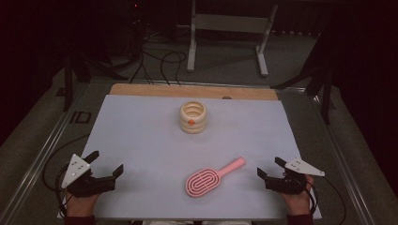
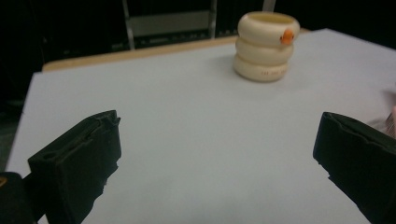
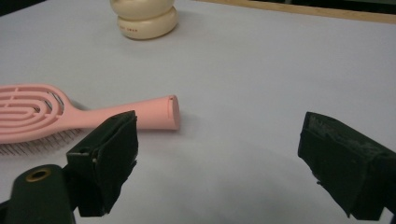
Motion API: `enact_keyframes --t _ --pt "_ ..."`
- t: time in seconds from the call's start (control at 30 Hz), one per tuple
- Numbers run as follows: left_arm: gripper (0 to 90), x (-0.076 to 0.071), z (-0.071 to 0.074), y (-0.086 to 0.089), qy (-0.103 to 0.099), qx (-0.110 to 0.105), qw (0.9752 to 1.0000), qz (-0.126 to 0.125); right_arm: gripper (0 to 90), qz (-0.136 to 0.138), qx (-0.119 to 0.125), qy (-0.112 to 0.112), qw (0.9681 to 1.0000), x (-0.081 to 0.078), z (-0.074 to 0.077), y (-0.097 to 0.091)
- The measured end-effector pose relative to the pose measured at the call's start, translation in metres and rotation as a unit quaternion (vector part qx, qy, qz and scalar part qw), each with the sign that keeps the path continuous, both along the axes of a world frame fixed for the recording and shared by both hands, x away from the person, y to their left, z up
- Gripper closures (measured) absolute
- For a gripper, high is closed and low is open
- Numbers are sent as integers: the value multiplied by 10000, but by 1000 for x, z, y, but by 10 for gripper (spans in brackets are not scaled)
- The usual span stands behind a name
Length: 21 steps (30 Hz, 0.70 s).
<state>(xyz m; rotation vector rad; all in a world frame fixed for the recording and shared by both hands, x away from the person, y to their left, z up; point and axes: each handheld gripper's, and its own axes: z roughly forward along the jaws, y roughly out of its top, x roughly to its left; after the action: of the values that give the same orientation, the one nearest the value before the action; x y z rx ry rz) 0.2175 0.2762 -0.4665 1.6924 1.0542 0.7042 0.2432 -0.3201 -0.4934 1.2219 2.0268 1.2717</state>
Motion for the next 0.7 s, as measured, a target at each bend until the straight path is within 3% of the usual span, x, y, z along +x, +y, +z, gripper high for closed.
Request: enact_keyframes --t 0.23,0.7 --pt "10 1 -4 5 7 -34 9999 123 118 -2 0 27 10000 2 -2 0" --pt "6 0 -1 1 -6 -16 10000 60 115 21 -15 -11 10000 4 -3 1"
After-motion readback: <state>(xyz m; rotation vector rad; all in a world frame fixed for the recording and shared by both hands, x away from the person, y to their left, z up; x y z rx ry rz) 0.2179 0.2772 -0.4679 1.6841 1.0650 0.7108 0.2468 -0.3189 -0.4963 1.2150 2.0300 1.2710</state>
